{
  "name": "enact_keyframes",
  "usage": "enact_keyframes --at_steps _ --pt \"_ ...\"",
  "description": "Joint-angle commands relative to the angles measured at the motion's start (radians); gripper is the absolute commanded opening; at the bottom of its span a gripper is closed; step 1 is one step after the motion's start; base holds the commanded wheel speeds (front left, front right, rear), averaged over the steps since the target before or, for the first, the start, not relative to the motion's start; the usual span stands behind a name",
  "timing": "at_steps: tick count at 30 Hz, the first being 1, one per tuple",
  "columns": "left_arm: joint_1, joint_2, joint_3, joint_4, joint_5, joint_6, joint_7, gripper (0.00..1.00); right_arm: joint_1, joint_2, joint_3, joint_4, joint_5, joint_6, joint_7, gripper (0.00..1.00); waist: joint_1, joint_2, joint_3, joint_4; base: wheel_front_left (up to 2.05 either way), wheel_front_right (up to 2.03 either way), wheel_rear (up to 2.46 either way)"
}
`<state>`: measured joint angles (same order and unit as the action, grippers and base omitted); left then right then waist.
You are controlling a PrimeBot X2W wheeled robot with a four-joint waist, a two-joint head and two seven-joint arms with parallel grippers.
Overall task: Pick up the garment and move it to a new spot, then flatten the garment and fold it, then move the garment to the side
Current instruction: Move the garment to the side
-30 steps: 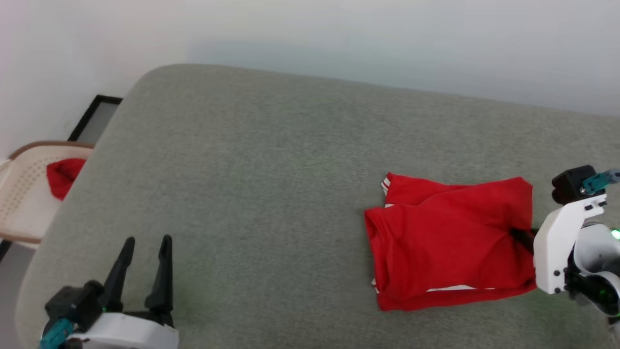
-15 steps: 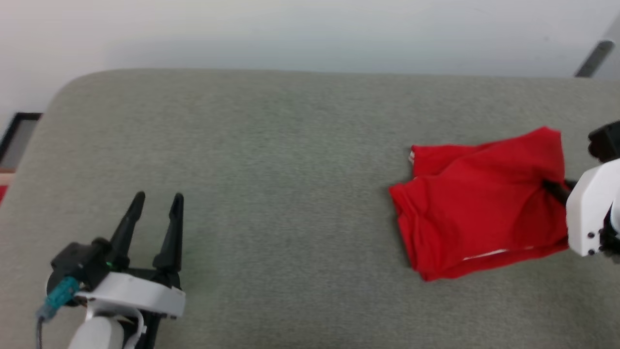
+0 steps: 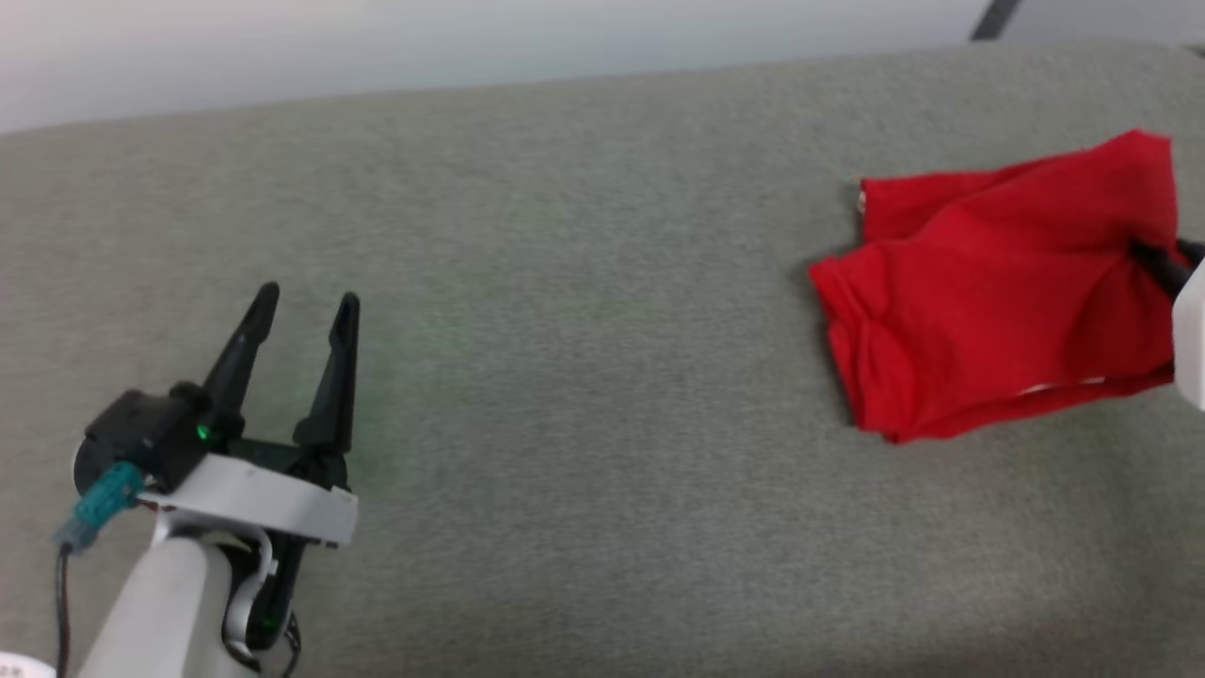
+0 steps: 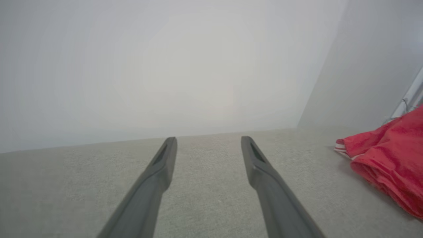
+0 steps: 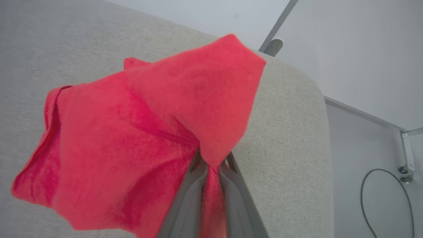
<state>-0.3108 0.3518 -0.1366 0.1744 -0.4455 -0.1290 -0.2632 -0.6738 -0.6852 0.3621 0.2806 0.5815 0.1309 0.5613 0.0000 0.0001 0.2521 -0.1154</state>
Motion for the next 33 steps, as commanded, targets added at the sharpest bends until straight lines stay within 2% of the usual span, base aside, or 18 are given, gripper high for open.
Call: enact_keyframes --at_steps 1,12,14,18,27,33 --pt "-0.02 0.006 -0.005 -0.002 0.004 -0.002 0.0 1.0 -0.02 -0.01 0.011 0.008 -0.008 0.0 -0.018 0.0 0.0 -0.0001 0.065 -0.072 0.0 0.0 0.0" --pt "-0.117 0.058 -0.051 0.007 -0.004 -0.002 0.002 1.0 -0.149 -0.093 0.139 0.133 -0.051 -0.001 -0.181 0.0 0.0 -0.0001 0.154 -0.171 0.0 0.0 0.0" --pt "-0.145 0.076 -0.062 0.004 -0.006 -0.002 0.007 1.0 -0.209 -0.125 0.194 0.203 -0.086 -0.001 -0.266 0.0 0.0 -0.0001 0.192 -0.195 0.0 0.0 0.0" --pt "-0.169 0.089 -0.071 -0.005 -0.004 -0.002 0.015 1.0 -0.271 -0.151 0.245 0.285 -0.139 -0.001 -0.346 0.0 0.0 -0.0001 0.23 -0.211 0.0 0.0 0.0" --pt "-0.193 0.11 -0.077 -0.024 -0.002 0.002 0.029 1.0 -0.372 -0.157 0.302 0.443 -0.262 -0.001 -0.444 0.0 0.0 -0.0001 0.287 -0.232 0.0 0.0 0.0" --pt "-0.215 0.12 -0.086 -0.033 -0.007 0.002 0.042 1.0 -0.426 -0.144 0.281 0.554 -0.368 -0.001 -0.506 0.0 0.0 -0.0001 0.321 -0.229 0.0 0.0 0.0"
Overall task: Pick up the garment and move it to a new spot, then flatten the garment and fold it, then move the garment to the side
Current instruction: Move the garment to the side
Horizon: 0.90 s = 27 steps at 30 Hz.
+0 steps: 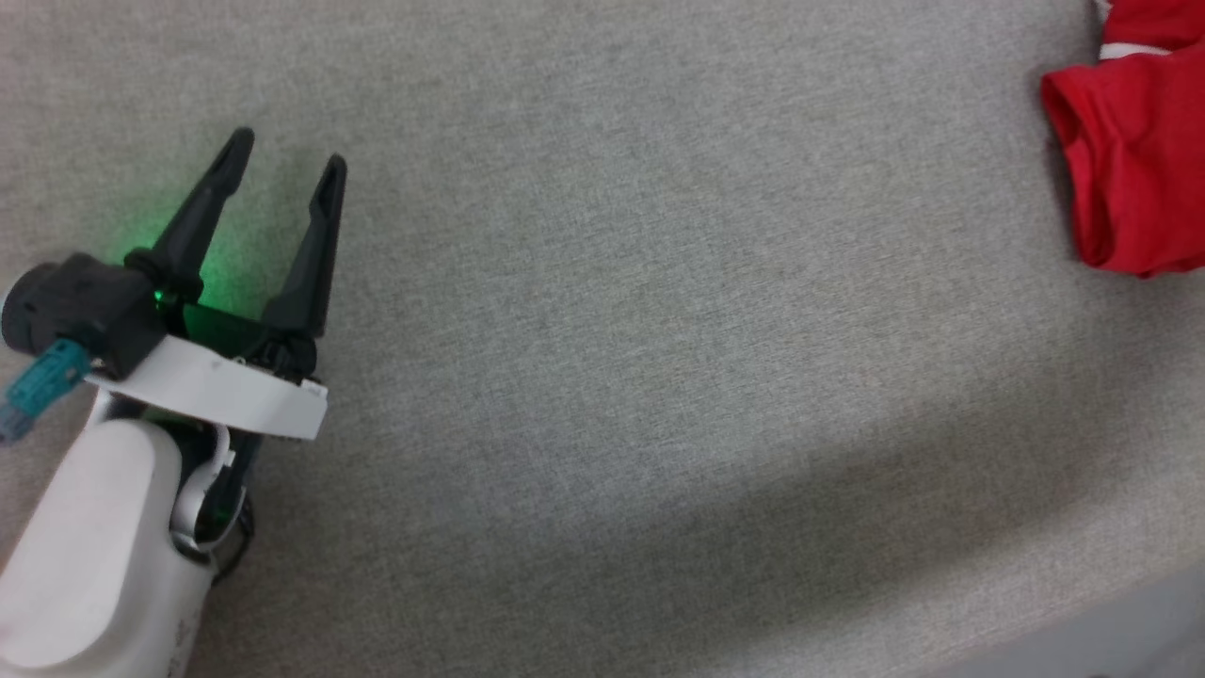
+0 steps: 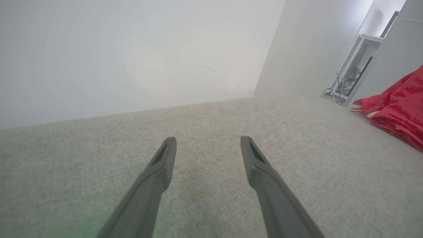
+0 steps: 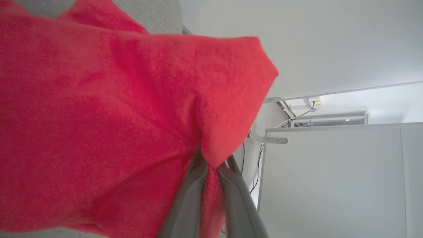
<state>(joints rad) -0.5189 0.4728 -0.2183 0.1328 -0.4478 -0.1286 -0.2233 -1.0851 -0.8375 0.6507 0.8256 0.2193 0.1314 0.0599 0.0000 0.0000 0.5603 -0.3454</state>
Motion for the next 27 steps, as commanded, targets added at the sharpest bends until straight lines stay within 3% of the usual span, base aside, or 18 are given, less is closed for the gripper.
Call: enact_keyframes --at_steps 1,19,23,24,25,27 --pt "-0.01 -0.001 -0.007 0.008 -0.006 0.001 0.004 1.0 -0.017 0.017 -0.014 0.028 -0.015 -0.001 -0.011 0.0 0.0 0.0 0.017 0.003 0.0 0.0 0.0" --pt "-0.009 0.016 -0.021 0.011 -0.017 0.011 0.007 1.0 -0.059 0.153 -0.148 0.309 -0.083 -0.001 -0.065 0.0 0.0 0.0 0.046 0.067 0.0 0.0 0.0" --pt "0.0 0.005 -0.026 0.015 -0.024 0.01 -0.001 1.0 -0.062 0.162 -0.193 0.353 -0.104 -0.001 -0.097 0.57 0.0 0.0 0.023 0.078 0.0 0.0 0.0" --pt "0.003 0.002 -0.027 0.016 -0.025 0.009 -0.005 1.0 -0.063 0.165 -0.205 0.363 -0.107 -0.001 -0.105 0.84 0.0 0.0 0.014 0.081 0.0 0.0 0.0" --pt "0.006 -0.002 -0.027 0.019 -0.025 0.01 -0.008 1.0 -0.064 0.165 -0.215 0.372 -0.111 -0.001 -0.111 0.96 0.0 0.0 0.003 0.085 0.0 0.0 0.0" --pt "0.013 -0.011 -0.026 0.024 -0.028 0.012 -0.014 1.0 -0.068 0.161 -0.23 0.385 -0.124 -0.001 -0.122 1.0 0.0 0.0 -0.021 0.095 0.0 0.0 0.0"
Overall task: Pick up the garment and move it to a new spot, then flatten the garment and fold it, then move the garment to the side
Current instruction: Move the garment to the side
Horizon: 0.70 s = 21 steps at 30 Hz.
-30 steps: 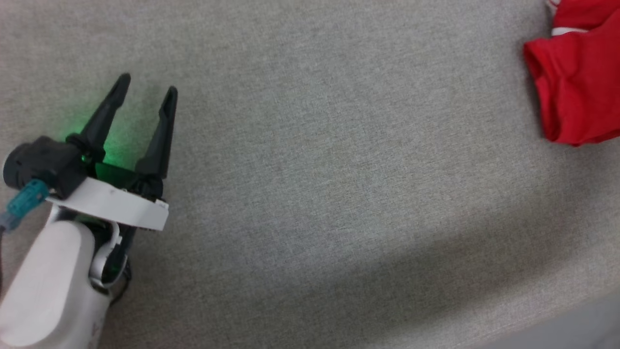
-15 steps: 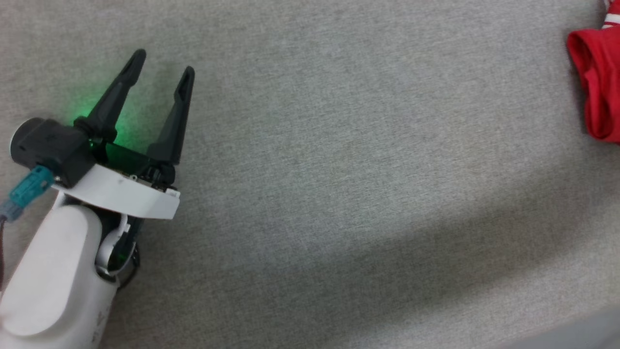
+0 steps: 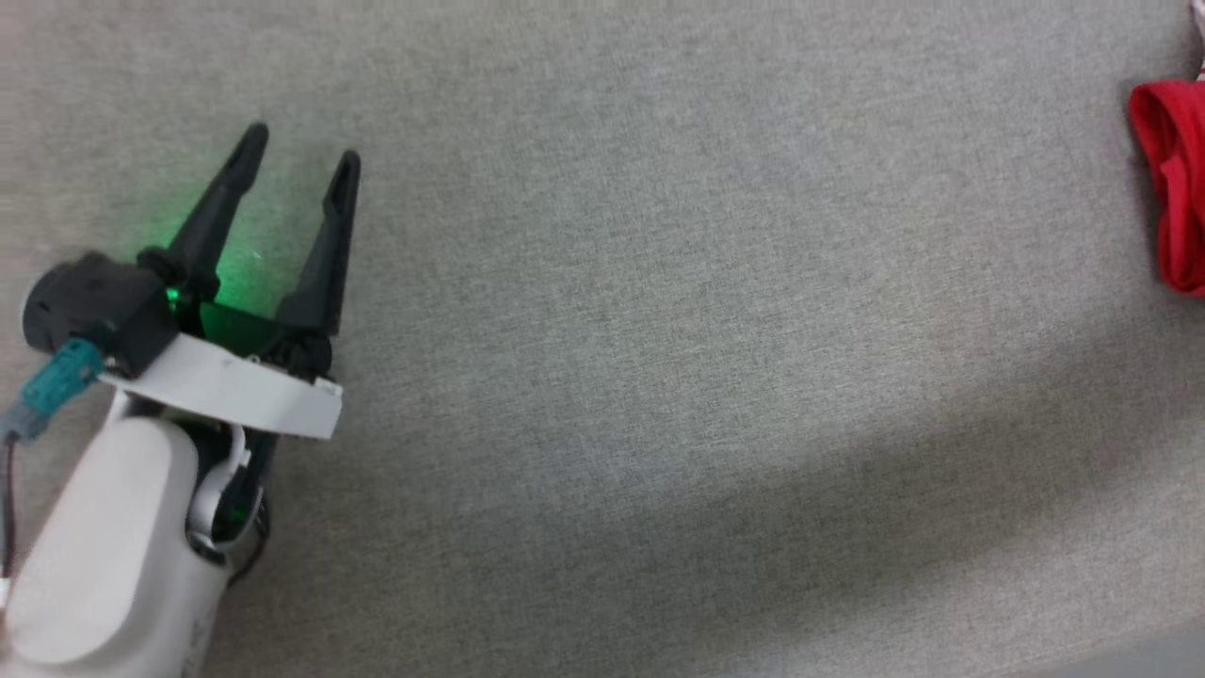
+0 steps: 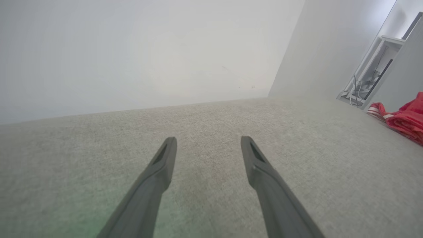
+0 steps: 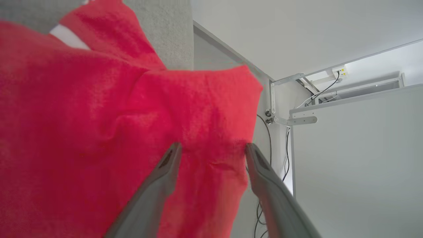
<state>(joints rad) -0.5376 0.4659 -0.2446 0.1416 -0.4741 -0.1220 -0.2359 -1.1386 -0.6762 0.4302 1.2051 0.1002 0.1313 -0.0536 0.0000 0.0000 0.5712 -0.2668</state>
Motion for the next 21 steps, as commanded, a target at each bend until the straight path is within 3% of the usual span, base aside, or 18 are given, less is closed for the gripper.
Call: enact_keyframes --at_steps 1,8,14,21 --pt "0.035 -0.007 0.001 0.019 -0.003 0.006 -0.007 1.0 -0.015 -0.001 -0.016 0.011 -0.011 -0.001 -0.013 1.0 0.0 0.0 -0.045 0.022 0.0 0.0 0.0" --pt "0.079 -0.035 0.013 0.054 -0.018 0.006 -0.022 1.0 0.0 0.01 -0.085 0.038 -0.018 -0.001 -0.06 1.0 0.0 0.0 -0.161 0.079 0.0 0.0 0.0" --pt "0.157 -0.058 0.046 0.084 -0.034 0.006 -0.028 1.0 0.064 0.067 -0.18 0.055 0.029 -0.001 -0.14 1.0 0.0 0.0 -0.282 0.141 0.0 0.0 0.0" --pt "0.259 -0.079 0.096 0.086 -0.042 0.007 -0.029 1.0 0.168 0.141 -0.213 0.039 0.05 -0.001 -0.197 1.0 0.0 0.0 -0.408 0.201 0.0 0.0 0.0"
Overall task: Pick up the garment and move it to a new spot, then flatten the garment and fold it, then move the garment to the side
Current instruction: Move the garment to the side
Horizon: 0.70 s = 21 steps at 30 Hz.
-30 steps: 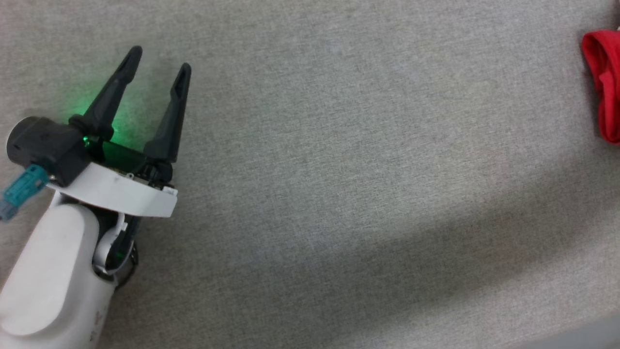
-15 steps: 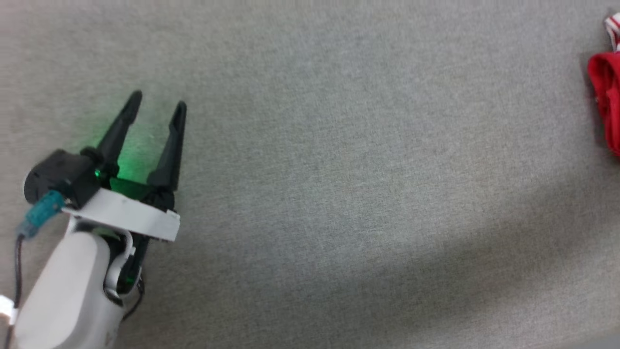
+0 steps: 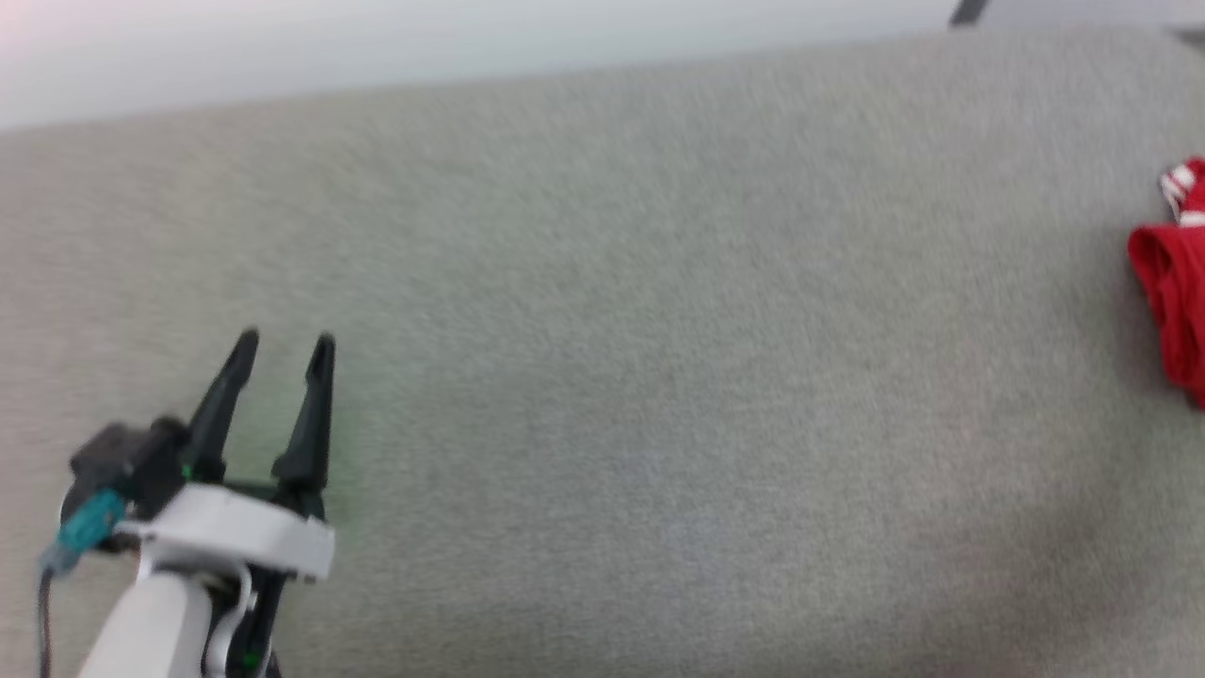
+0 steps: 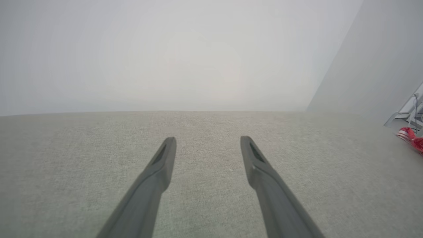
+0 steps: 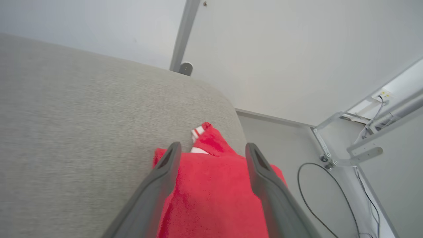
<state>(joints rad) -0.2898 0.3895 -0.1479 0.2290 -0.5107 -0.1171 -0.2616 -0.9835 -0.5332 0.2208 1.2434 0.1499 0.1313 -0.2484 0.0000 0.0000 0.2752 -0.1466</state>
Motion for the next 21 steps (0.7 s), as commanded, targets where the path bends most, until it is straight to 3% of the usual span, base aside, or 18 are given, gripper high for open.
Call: enact_keyframes --at_steps 1,10,21 --pt "0.031 -0.006 0.011 -0.006 -0.005 0.003 -0.003 1.0 0.031 0.01 -0.003 -0.012 0.004 -0.001 -0.007 1.0 0.0 0.0 -0.129 0.088 0.0 0.0 0.0" --pt "0.209 -0.029 0.093 -0.031 0.009 0.013 -0.003 1.0 0.287 0.11 -0.051 -0.259 0.09 -0.001 -0.016 1.0 0.0 0.0 -0.272 0.146 0.0 0.0 0.0" --pt "0.361 -0.051 0.19 -0.071 0.029 0.025 -0.003 1.0 0.579 0.197 -0.118 -0.564 0.098 -0.001 -0.017 1.0 0.0 0.0 -0.327 0.196 0.0 0.0 0.0"
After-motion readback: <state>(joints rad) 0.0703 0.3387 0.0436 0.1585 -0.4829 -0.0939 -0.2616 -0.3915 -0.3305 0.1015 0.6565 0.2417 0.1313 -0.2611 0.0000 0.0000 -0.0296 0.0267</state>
